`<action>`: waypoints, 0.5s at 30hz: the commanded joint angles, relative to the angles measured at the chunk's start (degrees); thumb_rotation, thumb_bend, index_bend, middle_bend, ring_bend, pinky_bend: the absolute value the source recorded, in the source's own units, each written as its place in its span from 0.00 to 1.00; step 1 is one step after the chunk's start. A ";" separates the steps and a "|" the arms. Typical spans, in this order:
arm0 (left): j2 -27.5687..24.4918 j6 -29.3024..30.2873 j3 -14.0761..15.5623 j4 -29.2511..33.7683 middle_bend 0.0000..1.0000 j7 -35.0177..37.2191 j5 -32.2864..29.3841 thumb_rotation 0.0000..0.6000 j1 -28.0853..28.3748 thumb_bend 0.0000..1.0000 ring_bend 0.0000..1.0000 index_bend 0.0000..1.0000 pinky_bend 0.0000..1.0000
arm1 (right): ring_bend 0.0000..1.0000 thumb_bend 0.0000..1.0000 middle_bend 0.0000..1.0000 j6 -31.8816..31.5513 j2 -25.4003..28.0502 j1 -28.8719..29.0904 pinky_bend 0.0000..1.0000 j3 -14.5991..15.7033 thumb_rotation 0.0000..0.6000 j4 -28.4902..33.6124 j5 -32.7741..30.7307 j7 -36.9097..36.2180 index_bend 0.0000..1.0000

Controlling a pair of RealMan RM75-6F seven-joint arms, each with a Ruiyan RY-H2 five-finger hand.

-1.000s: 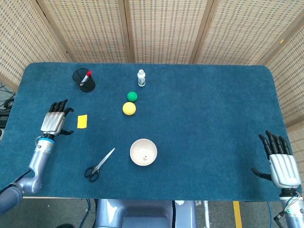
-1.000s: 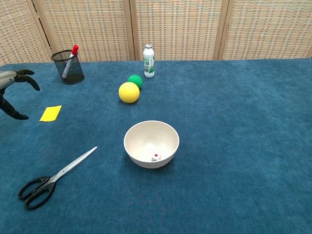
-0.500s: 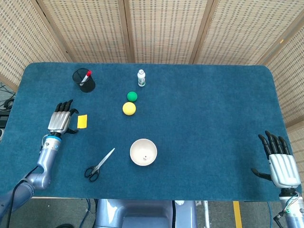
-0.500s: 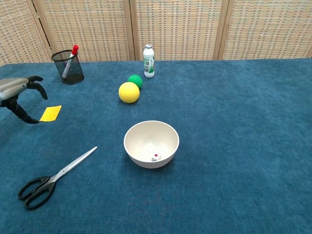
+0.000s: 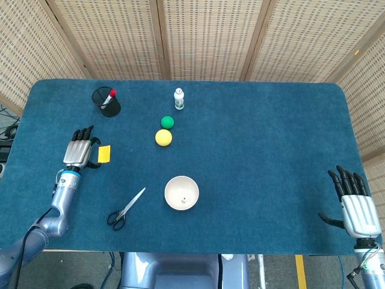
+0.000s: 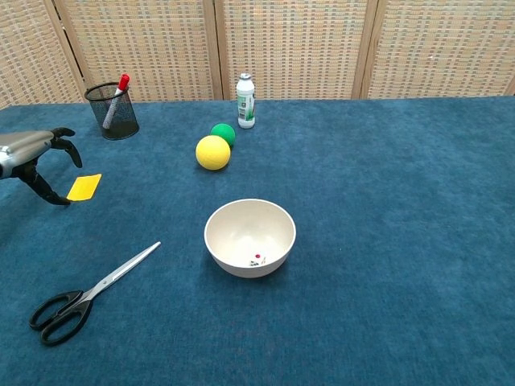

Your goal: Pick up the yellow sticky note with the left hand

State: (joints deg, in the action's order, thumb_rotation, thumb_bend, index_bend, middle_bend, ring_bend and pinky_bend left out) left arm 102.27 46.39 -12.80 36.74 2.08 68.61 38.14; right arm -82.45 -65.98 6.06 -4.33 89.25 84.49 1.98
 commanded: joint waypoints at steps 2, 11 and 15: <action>0.64 -0.13 -0.25 -0.72 0.00 -0.32 -0.23 1.00 0.39 0.13 0.00 0.35 0.00 | 0.00 0.00 0.00 0.09 -0.02 0.04 0.00 -0.02 1.00 -0.08 -0.08 -0.09 0.00; 1.87 -0.13 -1.09 -2.48 0.00 -1.02 -0.42 1.00 1.95 0.16 0.00 0.35 0.00 | 0.00 0.00 0.00 0.14 -0.04 0.04 0.00 0.00 1.00 -0.19 -0.23 -0.16 0.00; 2.03 0.54 -2.37 -3.28 0.00 -1.72 -0.58 1.00 3.80 0.17 0.00 0.35 0.00 | 0.00 0.00 0.00 0.13 -0.04 0.03 0.00 -0.05 1.00 -0.21 -0.36 -0.15 0.00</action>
State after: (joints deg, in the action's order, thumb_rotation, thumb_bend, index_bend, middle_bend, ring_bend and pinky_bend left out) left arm 104.26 46.59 -14.53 33.78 0.72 68.15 41.21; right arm -82.31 -66.01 6.10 -4.37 89.04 84.13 1.83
